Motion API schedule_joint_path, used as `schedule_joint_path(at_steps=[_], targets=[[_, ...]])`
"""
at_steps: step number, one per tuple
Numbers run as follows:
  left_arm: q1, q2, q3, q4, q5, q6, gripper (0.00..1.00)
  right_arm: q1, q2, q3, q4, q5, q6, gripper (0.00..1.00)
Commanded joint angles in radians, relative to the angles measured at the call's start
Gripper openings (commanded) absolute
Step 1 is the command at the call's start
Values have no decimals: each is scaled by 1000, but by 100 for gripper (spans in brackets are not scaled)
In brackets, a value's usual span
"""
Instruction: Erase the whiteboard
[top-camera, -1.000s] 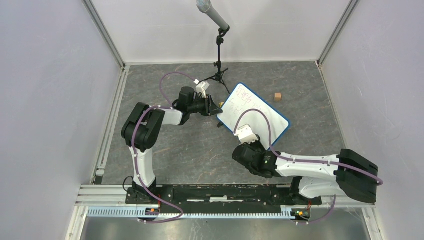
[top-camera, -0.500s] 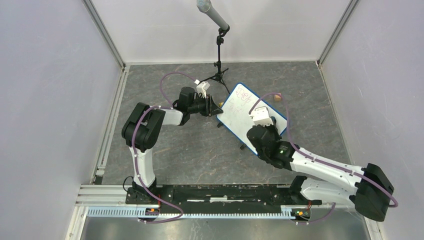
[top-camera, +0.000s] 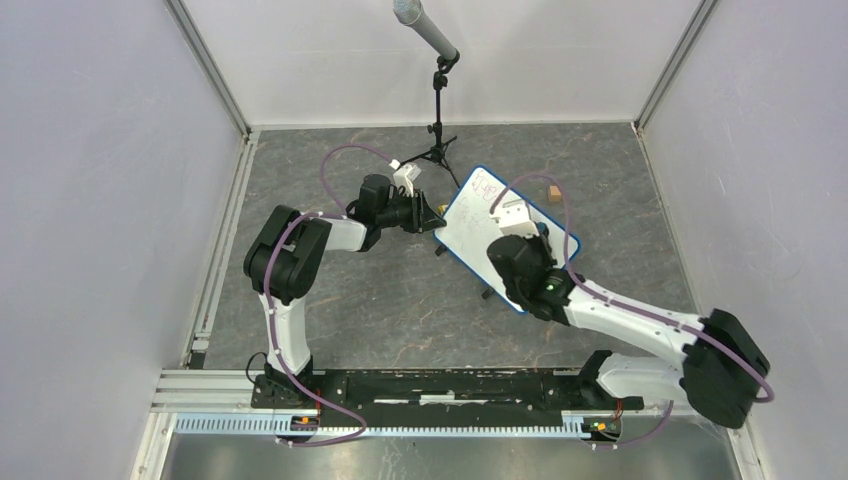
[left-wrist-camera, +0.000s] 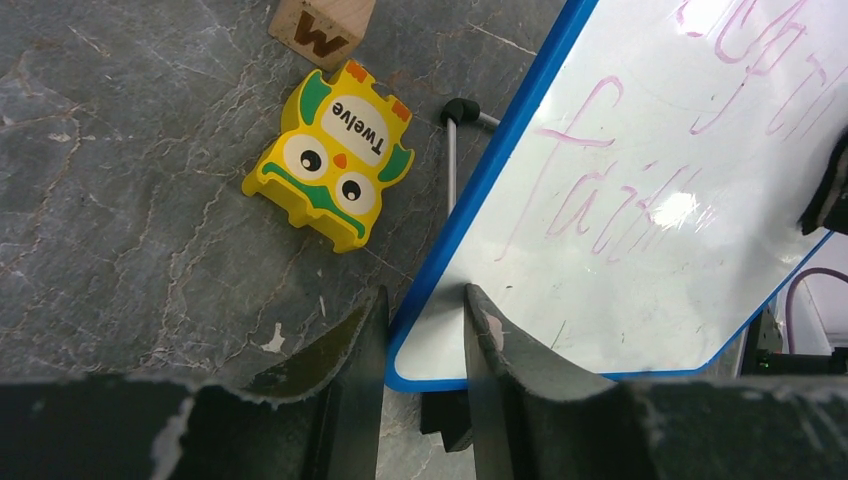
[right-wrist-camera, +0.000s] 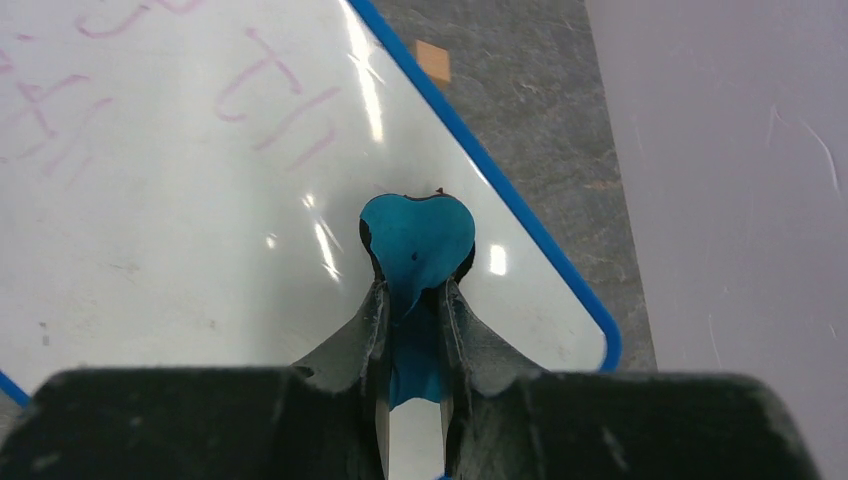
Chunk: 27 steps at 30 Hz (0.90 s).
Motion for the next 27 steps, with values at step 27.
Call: schedule_joint_path(at_steps=[27], targets=[[-24,-22,12,-6,-25,47,37,-80,175,137,190,-99,-61,17]])
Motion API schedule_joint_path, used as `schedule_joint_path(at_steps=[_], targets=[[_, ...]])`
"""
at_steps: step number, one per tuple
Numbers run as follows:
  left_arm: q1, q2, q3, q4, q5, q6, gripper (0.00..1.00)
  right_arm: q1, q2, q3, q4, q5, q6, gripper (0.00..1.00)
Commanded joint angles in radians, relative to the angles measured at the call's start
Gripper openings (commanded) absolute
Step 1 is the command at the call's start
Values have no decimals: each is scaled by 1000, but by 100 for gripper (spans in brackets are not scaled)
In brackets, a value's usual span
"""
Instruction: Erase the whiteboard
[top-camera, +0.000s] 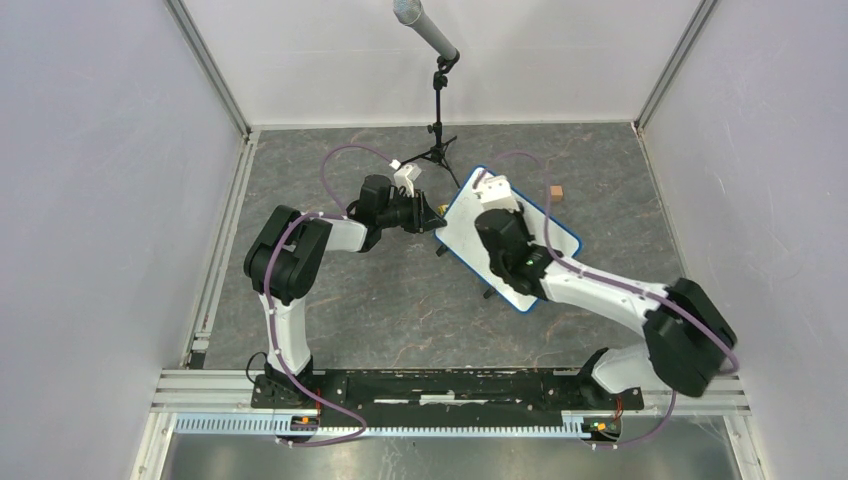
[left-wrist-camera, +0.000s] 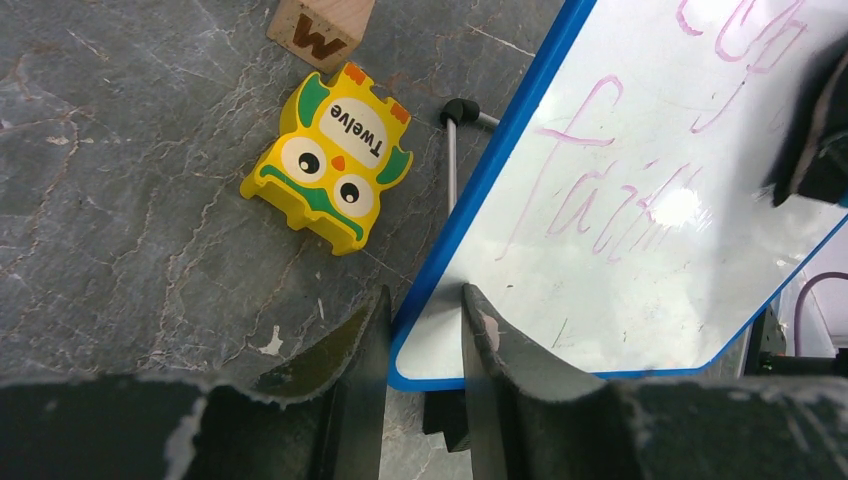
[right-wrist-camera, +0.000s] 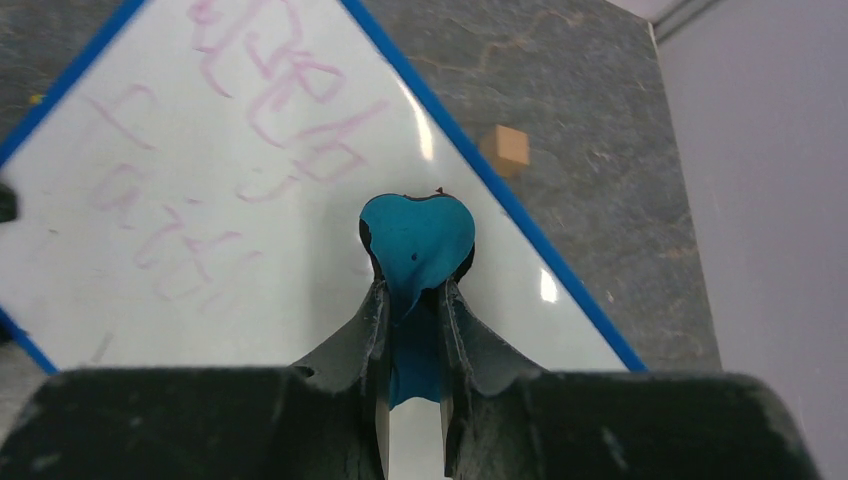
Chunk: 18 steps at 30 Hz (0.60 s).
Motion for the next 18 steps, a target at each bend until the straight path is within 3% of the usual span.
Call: schedule_joint_path(at_steps=[1,7,18], targets=[[-19,-24,14,-12,-17,45,37,-30,-166,-92,-38,70,19,17],[-20,-28,11,-12,-17,47,37,-37,-247,-128,-55,62,53,18],[-22,-28,17,-26,-24,58,36,-34,39,81,16,-64,59,17]])
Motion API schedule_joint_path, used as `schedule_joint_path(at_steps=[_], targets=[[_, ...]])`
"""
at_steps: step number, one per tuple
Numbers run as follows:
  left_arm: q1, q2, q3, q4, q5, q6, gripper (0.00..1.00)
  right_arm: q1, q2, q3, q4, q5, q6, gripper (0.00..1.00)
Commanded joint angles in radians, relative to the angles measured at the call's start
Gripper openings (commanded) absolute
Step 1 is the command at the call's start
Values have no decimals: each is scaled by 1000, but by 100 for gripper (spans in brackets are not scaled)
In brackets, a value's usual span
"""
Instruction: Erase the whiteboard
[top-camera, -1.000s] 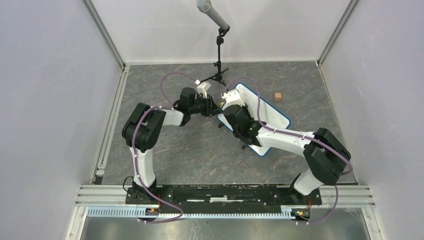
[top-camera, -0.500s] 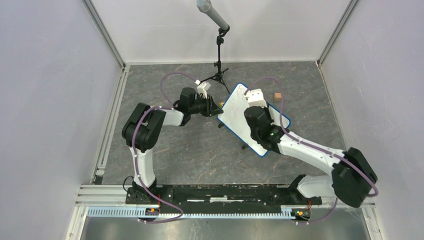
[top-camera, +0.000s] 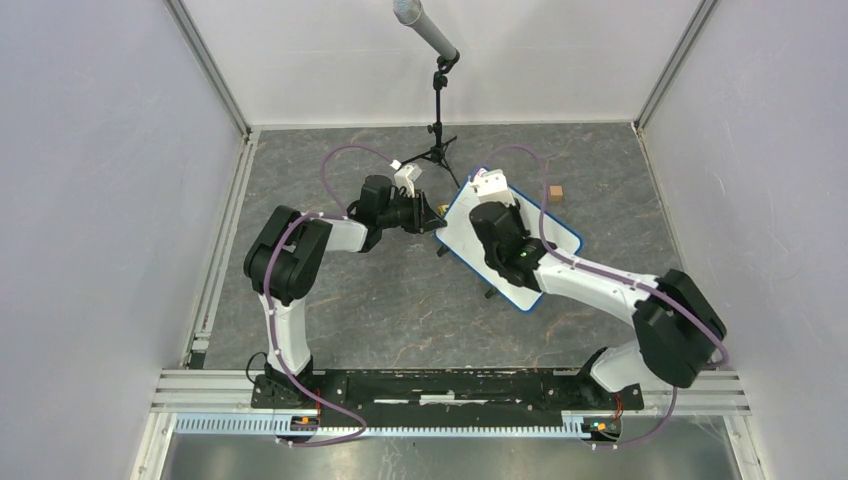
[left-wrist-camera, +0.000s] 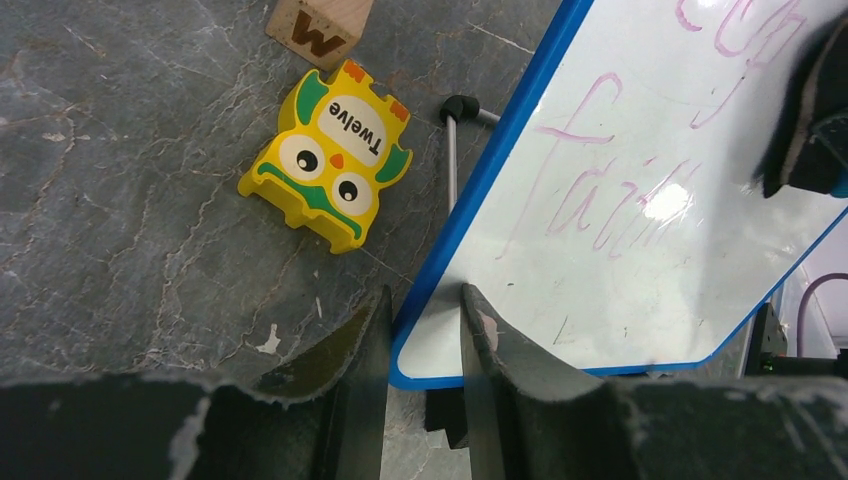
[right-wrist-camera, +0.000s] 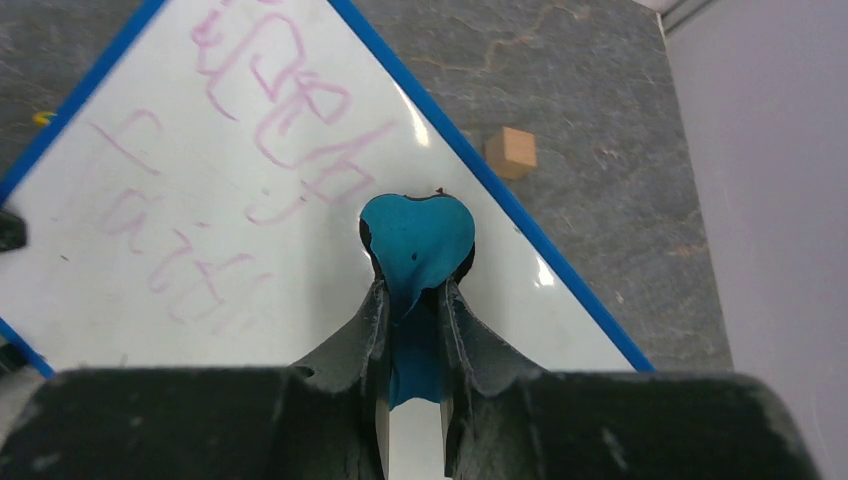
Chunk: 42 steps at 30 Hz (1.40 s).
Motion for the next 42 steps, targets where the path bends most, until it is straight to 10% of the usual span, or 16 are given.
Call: schedule_joint_path(at_steps=[1,25,42], targets=[[-18,-25,17,-18,-17,57,36,1,97,100,74,-91,31,17],[-17,34,45,65,152,-35,55,-22,-155,-101,21,43,-29,18],[-18,47,80,-31,81,15,37,112,250,117,108,-126,30,16]])
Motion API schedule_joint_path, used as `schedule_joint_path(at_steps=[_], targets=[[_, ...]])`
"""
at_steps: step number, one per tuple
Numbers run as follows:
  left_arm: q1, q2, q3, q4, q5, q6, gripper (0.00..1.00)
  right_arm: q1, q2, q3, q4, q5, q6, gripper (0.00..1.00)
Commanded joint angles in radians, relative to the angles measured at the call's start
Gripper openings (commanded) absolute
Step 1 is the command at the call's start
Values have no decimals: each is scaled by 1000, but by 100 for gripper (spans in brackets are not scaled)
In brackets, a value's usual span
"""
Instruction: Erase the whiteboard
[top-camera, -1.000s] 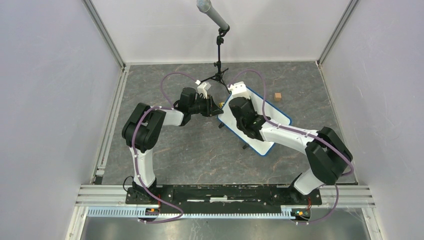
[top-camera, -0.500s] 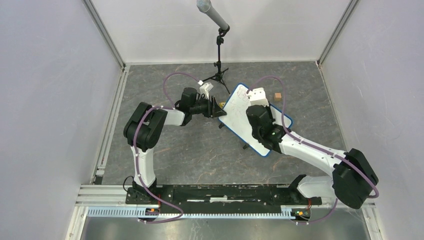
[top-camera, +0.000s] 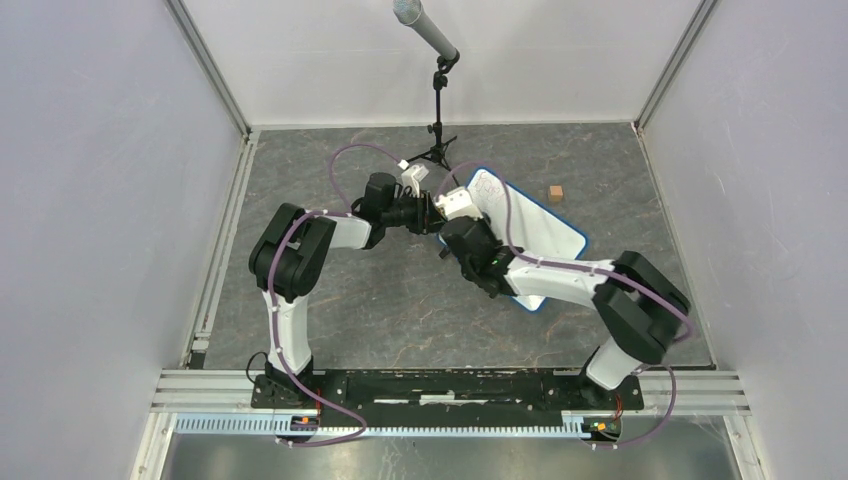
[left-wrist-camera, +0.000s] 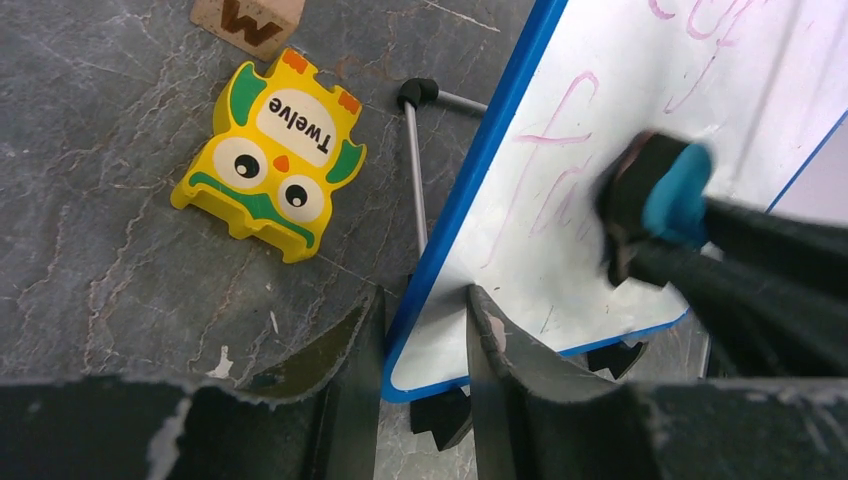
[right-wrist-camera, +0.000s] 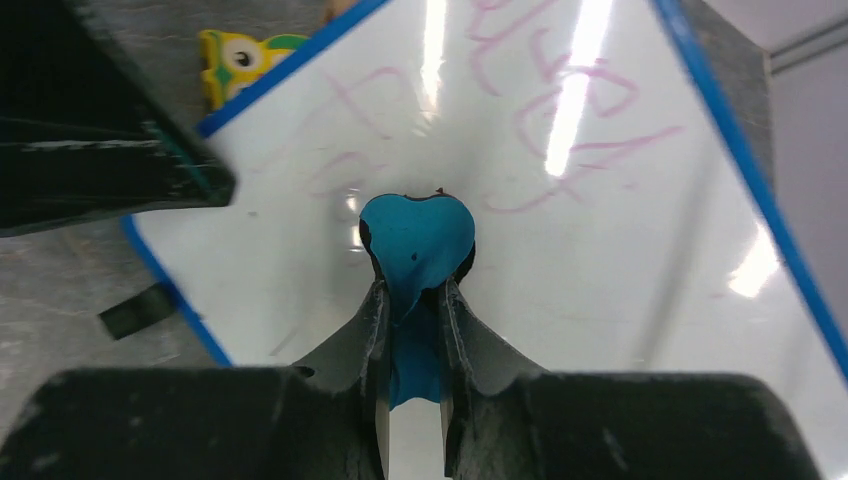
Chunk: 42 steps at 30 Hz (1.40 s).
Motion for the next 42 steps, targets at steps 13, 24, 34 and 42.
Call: schedule_joint_path(at_steps=[13,24,34,42], targets=[[-10,11,32,-16,-36,19,37,-23,-136,26,93,-29,-154,19],[-10,-4,18,-1,-53,22,37,-89,-70,70,45,-85,-220,19],[-9,-5,16,9,-57,17,37,-12,72,68,25,-183,-110,17],[-8,-17,1,17,-78,19,37,-6,120,153,18,-265,-61,16]])
